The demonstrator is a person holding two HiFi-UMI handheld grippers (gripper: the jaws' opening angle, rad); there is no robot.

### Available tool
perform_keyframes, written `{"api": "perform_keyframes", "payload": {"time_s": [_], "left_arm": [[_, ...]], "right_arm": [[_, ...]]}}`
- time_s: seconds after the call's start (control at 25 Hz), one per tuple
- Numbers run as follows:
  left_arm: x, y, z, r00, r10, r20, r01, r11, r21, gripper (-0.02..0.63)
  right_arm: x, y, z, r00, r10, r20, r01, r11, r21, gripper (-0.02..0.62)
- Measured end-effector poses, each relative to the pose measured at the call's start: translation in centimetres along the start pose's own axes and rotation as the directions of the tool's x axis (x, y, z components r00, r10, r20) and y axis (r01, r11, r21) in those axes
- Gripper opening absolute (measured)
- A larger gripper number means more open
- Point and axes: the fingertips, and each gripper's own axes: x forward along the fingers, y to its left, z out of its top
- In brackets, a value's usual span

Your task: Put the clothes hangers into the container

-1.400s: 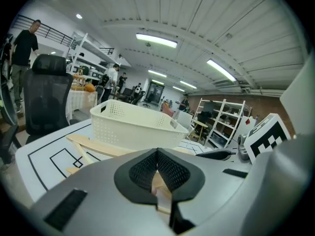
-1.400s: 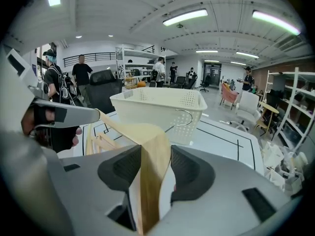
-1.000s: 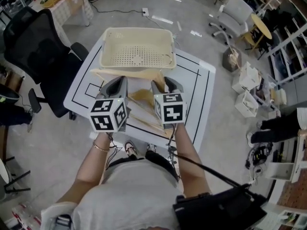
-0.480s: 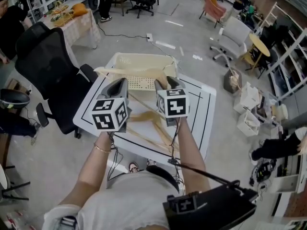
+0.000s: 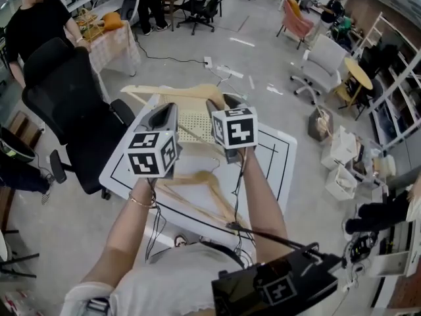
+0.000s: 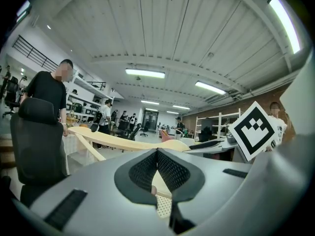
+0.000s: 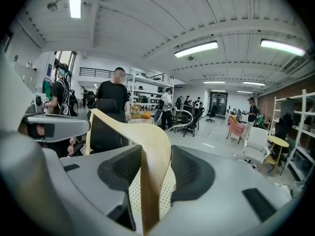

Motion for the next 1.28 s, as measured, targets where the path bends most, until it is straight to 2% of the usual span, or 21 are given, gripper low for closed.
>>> {"api": "perform_keyframes", "payload": {"time_s": [0.2,0.44,0.68,0.88,1.12,1.28], "left_arm": [[3.1,0.9,-0.3,1.000,0.024,-0.018,-0.024,1.000,0.001,0.010],[6.7,2.9,-2.5,0.995,0.072,-0.062,-0.073,0.997,0.001,0.009],[9.8,4.4,-5.0,0.991,0.088,-0.096,-0.091,0.995,-0.030,0.010],[11.5,6.0,-7.5,0.987,0.104,-0.124,-0.113,0.992,-0.062,0.010],[12.1,7.1,-10.9,0.977,0.113,-0.180,-0.132,0.987,-0.097,0.009],[12.3,7.5,-12.4,0.972,0.114,-0.206,-0.140,0.983,-0.120,0.010]], "right_arm": [[4.9,-1.0,0.4,0.999,0.041,-0.004,-0.041,0.998,-0.057,0.192],[10.7,-2.4,-0.8,0.993,0.113,0.019,-0.112,0.993,-0.039,0.192],[15.9,-3.9,-0.7,0.984,0.176,0.012,-0.175,0.984,-0.038,0.192],[19.8,-3.3,-4.7,0.967,0.235,-0.093,-0.242,0.968,-0.068,0.192],[22.0,-2.6,-10.3,0.933,0.303,-0.195,-0.304,0.952,0.024,0.192],[22.3,-2.2,-12.4,0.908,0.332,-0.255,-0.335,0.942,0.032,0.192]]}}
